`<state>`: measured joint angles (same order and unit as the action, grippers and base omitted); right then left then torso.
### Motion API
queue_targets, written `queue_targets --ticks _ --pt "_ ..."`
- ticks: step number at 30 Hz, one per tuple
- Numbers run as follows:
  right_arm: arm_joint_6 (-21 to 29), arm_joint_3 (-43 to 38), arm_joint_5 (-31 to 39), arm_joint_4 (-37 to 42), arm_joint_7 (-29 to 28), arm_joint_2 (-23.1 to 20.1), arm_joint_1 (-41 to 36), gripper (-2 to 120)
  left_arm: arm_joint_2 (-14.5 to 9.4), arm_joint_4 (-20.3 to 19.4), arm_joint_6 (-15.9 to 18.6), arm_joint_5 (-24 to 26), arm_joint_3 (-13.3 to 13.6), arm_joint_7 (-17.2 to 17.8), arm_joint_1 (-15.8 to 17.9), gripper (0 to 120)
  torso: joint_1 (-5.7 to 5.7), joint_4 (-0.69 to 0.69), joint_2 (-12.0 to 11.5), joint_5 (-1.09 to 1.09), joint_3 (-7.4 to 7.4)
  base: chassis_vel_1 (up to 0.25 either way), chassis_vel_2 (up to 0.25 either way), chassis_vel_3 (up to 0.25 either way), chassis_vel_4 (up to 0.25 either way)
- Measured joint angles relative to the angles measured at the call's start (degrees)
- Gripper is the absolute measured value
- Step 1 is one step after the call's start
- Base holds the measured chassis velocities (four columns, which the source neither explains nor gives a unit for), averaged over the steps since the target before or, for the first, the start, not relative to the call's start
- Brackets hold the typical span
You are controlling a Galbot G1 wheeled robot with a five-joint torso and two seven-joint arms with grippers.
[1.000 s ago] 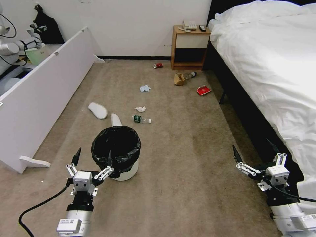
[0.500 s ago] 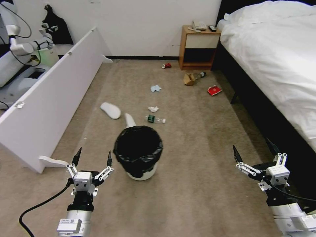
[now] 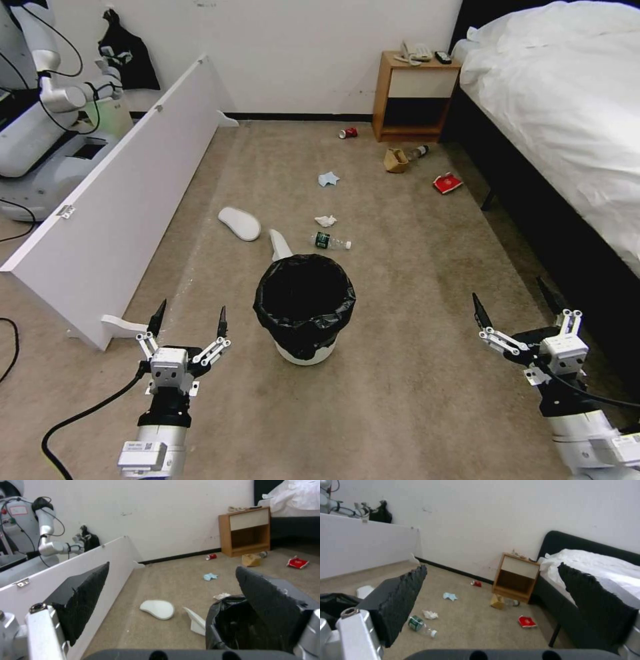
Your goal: Pick up the trash bin, then pick up the garbage from the floor and place it into the trash bin.
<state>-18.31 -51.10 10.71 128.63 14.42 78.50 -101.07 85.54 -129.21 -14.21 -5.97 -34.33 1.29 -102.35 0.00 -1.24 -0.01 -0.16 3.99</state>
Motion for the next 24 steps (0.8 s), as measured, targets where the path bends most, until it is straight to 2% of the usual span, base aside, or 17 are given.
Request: queue_targets --ticks 24 --pt "1.0 -0.5 -0.1 0.9 0.3 0.3 -0.5 100 -0.3 0.2 -0.2 0.1 0.1 -0.6 0.0 100 0.0 0.0 0.0 -0.01 0.0 0.0 0.0 0.0 0.0"
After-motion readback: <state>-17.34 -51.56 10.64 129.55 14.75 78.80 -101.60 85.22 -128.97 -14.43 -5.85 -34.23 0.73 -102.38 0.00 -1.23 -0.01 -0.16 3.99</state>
